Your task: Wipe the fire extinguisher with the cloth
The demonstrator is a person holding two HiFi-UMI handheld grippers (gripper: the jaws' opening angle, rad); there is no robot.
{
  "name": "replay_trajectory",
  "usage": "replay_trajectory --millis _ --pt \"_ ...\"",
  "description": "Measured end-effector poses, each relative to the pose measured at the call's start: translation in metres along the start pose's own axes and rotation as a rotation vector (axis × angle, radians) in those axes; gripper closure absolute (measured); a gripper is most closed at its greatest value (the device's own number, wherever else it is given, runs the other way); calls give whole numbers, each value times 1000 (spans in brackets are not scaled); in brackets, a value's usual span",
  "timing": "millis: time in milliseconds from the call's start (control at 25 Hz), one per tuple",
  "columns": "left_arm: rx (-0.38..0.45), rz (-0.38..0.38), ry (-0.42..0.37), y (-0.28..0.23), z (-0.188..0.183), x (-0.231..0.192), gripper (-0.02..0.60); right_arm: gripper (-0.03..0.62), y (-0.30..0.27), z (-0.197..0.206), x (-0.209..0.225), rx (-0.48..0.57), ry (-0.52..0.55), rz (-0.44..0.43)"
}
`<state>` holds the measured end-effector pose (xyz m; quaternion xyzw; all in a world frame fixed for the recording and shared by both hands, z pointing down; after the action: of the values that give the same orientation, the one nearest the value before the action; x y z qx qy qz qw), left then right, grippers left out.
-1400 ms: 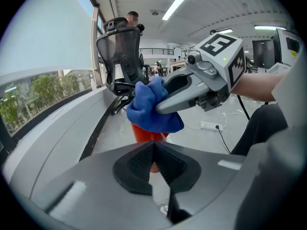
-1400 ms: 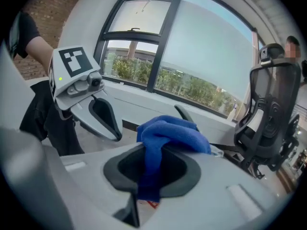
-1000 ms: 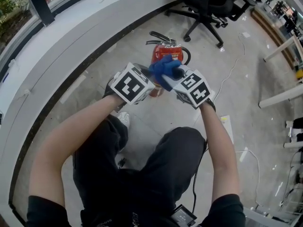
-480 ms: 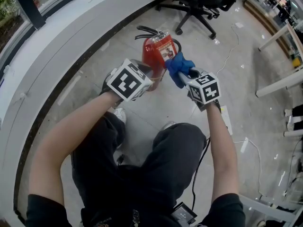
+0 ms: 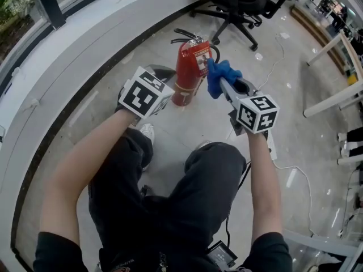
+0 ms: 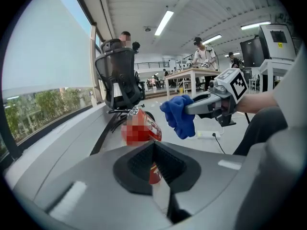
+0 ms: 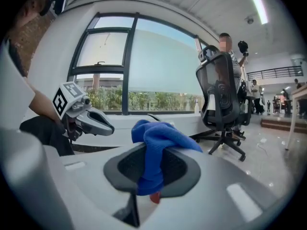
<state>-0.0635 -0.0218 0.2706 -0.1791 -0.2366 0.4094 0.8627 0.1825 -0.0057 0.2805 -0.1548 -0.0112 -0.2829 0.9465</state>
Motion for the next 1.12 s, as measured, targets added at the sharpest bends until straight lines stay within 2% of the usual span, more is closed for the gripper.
replay_trajectory --millis 200,320,480,600,920,1120 --pt "171 -81 -39 45 -19 8 575 525 31 -27 -45 125 7 -37" --pt "243 -95 -93 73 -39 20 575 525 52 -41 -69 188 11 -47" --pt "257 -60 -123 106 -56 36 575 525 78 -56 -100 235 33 -53" --pt "280 -34 -89 130 -62 49 575 525 98 -65 -124 257 49 -54" --pt "355 -27 -55 184 -68 79 575 525 142 -77 -174 350 11 -73" --pt "406 -17 -17 205 -66 94 575 525 153 -79 -201 362 17 -85"
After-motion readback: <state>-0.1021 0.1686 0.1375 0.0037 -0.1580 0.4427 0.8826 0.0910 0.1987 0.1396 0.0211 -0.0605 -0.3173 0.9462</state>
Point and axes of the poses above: the fingertips, and each gripper's own axes: y backward along the fingers, x to its right, z out of its underside, the point moved 9 cm from there along y, backward along the fingers, and after that the axes turned 7 degrees about -y, right-handed, at the moved point
